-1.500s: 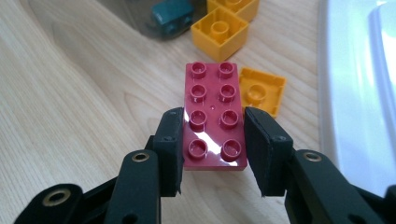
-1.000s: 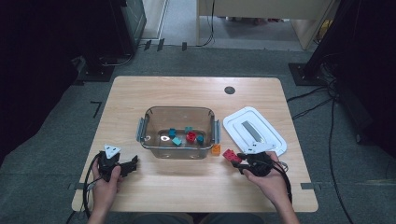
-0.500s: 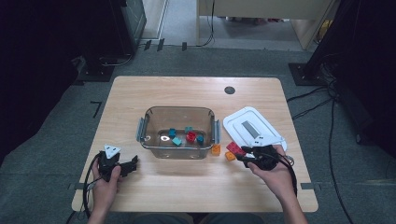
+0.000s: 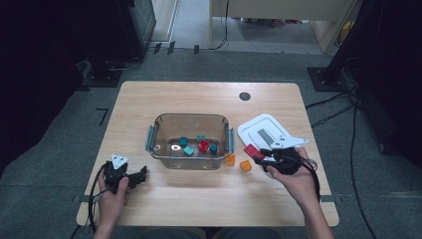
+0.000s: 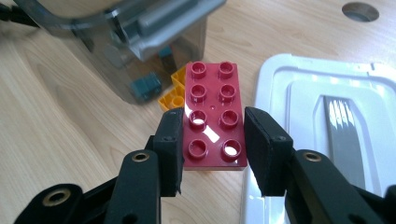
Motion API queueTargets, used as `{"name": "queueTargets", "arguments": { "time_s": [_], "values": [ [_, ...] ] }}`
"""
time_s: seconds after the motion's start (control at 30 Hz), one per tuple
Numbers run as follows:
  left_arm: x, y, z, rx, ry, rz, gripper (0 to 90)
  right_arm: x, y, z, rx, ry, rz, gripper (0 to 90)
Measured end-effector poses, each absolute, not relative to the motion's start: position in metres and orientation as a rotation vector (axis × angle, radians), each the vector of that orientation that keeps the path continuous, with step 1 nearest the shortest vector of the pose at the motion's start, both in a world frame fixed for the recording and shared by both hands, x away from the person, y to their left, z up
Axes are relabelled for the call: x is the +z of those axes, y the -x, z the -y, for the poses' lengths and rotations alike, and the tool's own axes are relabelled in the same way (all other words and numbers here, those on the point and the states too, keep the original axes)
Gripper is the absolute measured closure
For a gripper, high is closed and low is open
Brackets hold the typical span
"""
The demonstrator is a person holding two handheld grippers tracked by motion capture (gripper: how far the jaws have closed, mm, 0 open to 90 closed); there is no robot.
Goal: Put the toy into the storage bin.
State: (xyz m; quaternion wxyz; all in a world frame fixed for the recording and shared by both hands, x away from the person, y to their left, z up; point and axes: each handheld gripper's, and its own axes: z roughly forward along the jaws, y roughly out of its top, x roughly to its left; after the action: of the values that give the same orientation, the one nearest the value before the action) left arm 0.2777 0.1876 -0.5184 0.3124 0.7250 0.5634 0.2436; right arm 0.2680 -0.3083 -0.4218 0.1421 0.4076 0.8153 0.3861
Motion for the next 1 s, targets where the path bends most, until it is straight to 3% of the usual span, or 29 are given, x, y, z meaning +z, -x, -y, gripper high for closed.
{"name": "queueTargets", "arguments": {
  "time_s": [1.0],
  "values": [
    [-0.518,-0.278,-0.188,0.643,-1.912,-1.486,11.1,-0.37,-0.297,0.269,1.166,-1.028,-2.38,60.5]
  ]
}}
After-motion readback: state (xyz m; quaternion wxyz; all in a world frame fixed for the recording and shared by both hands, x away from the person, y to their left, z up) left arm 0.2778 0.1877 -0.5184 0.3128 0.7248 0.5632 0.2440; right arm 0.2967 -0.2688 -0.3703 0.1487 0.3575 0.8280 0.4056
